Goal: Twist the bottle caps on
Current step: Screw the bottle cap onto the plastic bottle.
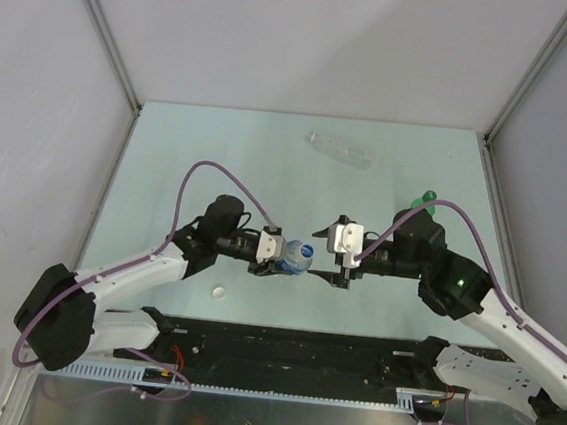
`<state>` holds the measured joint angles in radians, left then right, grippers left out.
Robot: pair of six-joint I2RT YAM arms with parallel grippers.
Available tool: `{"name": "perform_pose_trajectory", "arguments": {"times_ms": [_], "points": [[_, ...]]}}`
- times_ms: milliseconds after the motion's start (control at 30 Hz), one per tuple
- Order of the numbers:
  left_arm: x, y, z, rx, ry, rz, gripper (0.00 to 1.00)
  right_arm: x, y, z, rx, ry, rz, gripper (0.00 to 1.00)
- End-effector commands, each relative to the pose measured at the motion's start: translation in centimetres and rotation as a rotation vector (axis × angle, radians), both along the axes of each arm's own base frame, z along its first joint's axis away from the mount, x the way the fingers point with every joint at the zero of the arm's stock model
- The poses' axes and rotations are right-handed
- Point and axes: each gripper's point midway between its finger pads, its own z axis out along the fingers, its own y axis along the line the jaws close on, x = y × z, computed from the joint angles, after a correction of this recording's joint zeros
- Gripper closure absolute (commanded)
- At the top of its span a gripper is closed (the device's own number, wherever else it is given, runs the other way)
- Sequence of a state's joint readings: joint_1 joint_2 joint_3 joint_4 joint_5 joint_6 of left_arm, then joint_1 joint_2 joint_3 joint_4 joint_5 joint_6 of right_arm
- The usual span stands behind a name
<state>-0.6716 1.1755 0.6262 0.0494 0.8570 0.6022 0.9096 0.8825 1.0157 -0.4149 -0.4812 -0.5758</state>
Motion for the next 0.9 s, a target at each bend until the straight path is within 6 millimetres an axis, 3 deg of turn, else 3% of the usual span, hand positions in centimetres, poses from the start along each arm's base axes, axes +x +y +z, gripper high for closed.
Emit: {"name": "perform_pose_trajectory", "arguments": {"times_ms": [0,700,867], "points": [[0.3,-0.5,2.1,-0.038,-0.048,-0.032,1.00,-0.4,1.2,1.5,0.066,0.004,0.055,0.31],[0.5,-0.5,2.8,-0.043,-0.068,-0.029,1.00,-0.4,1.8,0.8,0.056,0.048,0.067,0.59],[2.1,-0.6,4.1,-0.051,-0.086,0.058,1.00,0.3,1.8,-0.2,0.028,0.091,0.020,0.70]]}}
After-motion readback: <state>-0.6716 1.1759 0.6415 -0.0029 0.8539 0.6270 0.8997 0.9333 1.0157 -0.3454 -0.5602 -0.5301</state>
